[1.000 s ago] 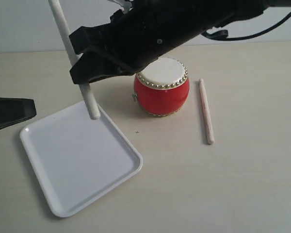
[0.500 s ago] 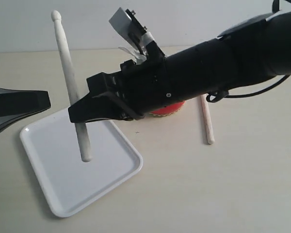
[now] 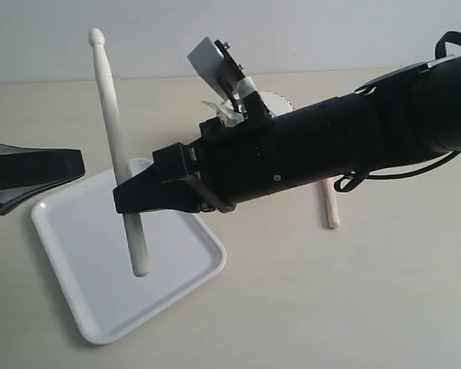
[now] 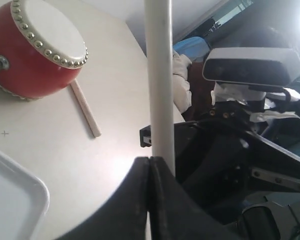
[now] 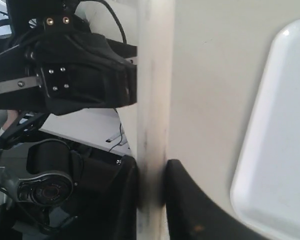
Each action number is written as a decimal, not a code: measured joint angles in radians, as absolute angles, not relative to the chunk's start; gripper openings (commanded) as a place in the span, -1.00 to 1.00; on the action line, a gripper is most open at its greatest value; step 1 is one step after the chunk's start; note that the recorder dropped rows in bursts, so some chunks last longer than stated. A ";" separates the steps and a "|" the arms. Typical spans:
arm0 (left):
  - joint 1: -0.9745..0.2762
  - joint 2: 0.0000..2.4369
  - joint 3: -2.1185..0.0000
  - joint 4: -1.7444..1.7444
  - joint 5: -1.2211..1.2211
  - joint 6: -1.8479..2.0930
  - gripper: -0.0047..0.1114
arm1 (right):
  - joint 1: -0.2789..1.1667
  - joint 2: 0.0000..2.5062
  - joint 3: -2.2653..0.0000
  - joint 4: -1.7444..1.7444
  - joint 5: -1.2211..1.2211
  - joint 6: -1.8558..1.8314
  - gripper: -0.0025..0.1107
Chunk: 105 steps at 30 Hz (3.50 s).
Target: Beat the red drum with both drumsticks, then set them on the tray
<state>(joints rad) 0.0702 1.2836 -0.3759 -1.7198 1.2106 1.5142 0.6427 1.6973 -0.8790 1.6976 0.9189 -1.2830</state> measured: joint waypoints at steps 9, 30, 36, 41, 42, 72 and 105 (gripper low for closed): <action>0.070 1.284 -0.372 -1.720 1.213 1.493 0.09 | 0.643 1.778 -0.877 1.714 1.000 -1.346 -0.96; 0.070 1.284 -0.337 -1.705 1.213 1.483 0.11 | 0.644 1.782 -0.993 1.735 0.973 -1.180 -0.96; 0.070 1.284 -0.337 -1.699 1.213 1.483 0.11 | 0.644 1.790 -1.022 1.737 0.942 -1.163 -0.96; 0.070 1.284 -0.337 -1.698 1.213 1.483 0.11 | 0.648 1.822 -1.022 1.737 0.948 -1.155 -0.96; 0.070 1.284 -0.337 -1.698 1.213 1.483 0.11 | 0.648 1.827 -1.022 1.737 0.960 -1.155 -0.96; 0.070 1.284 -0.337 -1.719 1.213 1.483 0.11 | 0.650 1.831 -0.936 1.735 1.021 -1.291 -0.96; 0.070 1.284 -0.337 -1.719 1.213 1.483 0.11 | 0.719 1.831 -0.969 1.737 0.947 -1.281 -0.96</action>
<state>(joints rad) 0.0702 1.2836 -0.3372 -1.7195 1.2126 1.4827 0.7193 1.8308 -0.9693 1.7369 0.9471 -1.2814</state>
